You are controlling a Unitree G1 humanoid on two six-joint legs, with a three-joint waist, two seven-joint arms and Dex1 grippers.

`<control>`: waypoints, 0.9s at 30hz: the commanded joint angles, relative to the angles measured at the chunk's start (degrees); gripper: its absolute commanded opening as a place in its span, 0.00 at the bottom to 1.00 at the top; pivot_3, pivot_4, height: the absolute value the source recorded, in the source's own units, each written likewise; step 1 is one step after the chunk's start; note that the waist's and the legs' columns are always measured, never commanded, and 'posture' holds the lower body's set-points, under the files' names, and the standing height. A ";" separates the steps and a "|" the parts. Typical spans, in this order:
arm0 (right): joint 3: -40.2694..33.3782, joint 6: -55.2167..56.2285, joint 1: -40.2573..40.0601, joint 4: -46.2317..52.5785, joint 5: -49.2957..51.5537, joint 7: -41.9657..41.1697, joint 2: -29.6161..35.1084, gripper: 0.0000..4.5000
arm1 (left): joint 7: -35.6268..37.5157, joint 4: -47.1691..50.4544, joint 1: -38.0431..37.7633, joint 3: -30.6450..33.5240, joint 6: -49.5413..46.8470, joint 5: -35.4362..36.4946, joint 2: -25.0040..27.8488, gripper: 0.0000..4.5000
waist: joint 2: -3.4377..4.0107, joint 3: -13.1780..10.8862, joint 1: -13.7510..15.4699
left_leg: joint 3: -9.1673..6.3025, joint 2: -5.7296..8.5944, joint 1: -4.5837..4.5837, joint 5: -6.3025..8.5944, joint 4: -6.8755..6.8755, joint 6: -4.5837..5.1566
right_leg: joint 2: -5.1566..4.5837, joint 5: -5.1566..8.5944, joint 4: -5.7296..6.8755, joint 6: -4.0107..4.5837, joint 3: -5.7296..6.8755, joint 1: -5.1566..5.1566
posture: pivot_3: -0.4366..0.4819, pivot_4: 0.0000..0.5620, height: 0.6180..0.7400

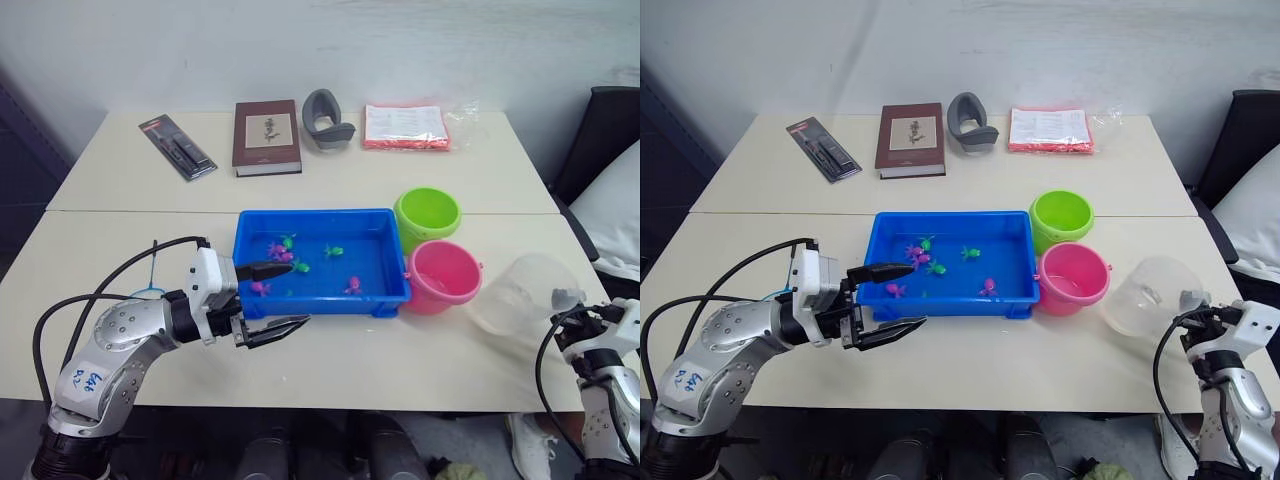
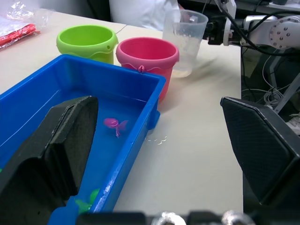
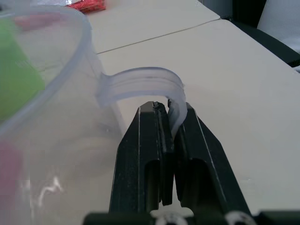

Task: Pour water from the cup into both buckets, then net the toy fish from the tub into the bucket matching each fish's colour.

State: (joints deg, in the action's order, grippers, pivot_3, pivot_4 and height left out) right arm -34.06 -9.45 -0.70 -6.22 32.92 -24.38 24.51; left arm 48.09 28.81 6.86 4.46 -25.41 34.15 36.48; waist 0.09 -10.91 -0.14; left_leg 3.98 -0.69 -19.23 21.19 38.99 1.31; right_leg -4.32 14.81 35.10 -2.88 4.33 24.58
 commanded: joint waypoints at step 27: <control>7.11 3.86 9.05 14.31 -23.28 4.88 19.09 0.01 | 0.96 -6.09 5.27 -4.47 5.77 -3.32 -5.98 1.00 | 0.12 -0.10 0.16 | 0.04 0.02 -0.13 -0.24 0.02 -0.35 | 0.11 -0.09 -0.21 -0.17 0.01 0.00 | 0.48 0.27 1.00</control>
State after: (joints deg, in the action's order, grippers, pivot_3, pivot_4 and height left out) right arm -27.09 -8.21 7.69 7.30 10.65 -19.71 43.58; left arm 49.36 21.59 12.50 -0.55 -20.57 31.01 30.43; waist 0.22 -11.01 0.02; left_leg 4.02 -0.67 -19.35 20.95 39.02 0.97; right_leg -4.20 14.72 34.88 -3.05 4.34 24.58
